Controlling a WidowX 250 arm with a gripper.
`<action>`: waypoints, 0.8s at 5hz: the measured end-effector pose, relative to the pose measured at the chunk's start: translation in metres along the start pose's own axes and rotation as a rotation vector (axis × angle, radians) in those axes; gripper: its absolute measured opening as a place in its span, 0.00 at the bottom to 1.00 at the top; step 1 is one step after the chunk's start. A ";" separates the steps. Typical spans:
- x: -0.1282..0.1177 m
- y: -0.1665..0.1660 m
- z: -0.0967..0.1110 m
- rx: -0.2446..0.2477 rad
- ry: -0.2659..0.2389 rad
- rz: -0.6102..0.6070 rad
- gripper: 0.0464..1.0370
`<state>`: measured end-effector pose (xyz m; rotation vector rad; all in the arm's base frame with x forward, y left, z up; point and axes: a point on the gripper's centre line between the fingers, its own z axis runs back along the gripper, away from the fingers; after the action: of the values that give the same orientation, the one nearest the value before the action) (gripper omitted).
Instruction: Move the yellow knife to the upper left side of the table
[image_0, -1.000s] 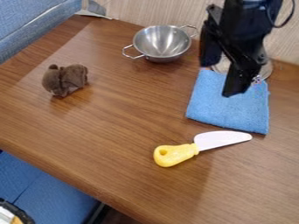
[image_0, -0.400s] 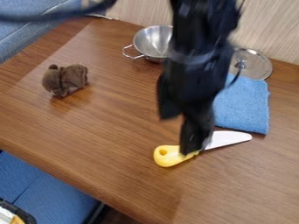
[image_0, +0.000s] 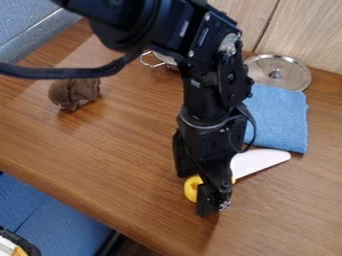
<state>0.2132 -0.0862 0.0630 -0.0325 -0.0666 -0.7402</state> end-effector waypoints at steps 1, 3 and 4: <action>0.007 0.004 -0.004 0.006 -0.006 -0.011 0.93; 0.006 0.006 -0.004 0.025 0.002 -0.001 0.45; 0.001 0.003 -0.003 0.023 0.021 -0.004 0.45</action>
<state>0.2160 -0.0849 0.0602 -0.0025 -0.0549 -0.7435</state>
